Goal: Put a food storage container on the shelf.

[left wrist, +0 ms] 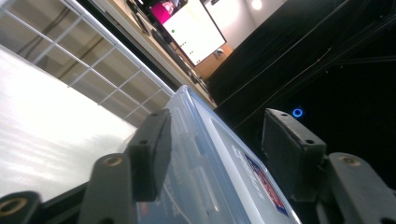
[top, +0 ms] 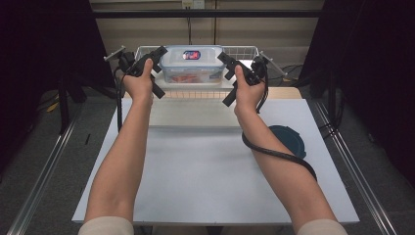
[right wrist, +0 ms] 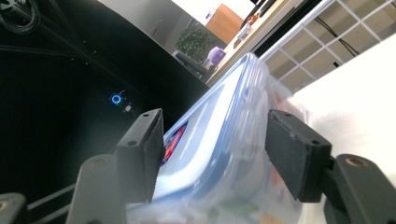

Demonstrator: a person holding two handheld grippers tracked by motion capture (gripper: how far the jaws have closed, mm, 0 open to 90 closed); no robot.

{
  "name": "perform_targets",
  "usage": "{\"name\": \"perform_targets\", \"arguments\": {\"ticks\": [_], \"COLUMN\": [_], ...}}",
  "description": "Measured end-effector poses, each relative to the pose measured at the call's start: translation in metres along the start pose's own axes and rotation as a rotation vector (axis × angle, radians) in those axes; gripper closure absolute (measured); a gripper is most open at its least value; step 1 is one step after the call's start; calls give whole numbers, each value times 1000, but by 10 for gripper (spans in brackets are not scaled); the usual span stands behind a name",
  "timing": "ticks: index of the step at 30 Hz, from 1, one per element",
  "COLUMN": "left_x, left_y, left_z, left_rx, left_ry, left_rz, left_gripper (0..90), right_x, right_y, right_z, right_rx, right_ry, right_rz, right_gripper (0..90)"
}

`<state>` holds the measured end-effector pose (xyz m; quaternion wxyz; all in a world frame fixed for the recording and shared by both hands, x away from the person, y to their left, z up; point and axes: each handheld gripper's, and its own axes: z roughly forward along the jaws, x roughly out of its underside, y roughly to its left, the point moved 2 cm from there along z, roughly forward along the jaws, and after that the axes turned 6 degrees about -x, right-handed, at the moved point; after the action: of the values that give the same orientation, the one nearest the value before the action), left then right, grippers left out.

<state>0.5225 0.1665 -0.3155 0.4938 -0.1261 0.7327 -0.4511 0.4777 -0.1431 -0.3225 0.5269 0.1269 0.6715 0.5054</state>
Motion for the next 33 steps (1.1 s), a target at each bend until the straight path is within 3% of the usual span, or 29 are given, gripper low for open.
{"name": "perform_targets", "arguments": {"ticks": [6,12,18,26,31,33], "left_x": [9,20,33,56,67,70], "left_y": [-7,-16,-18,-12,-10,-9], "left_z": [-22,-36,-43,-53,-56,-58], "left_rx": [-5,29,49,59,73,78], "left_ry": [4,5,35,55,101,121], "left_rz": [38,72,76,86,64,77], "left_gripper": [348,284,248,210,188,186], "right_x": [9,16,22,27,29,30], "right_y": [4,2,-2,-4,-11,-15], "right_z": [-18,-34,-47,-70,-84,-90], "right_rx": [-30,-36,-41,-57,-48,-51], "right_ry": [12,20,29,64,83,89], "right_rz": [-8,-6,13,-7,-26,-18], "right_gripper": [333,315,312,291,279,275]}}
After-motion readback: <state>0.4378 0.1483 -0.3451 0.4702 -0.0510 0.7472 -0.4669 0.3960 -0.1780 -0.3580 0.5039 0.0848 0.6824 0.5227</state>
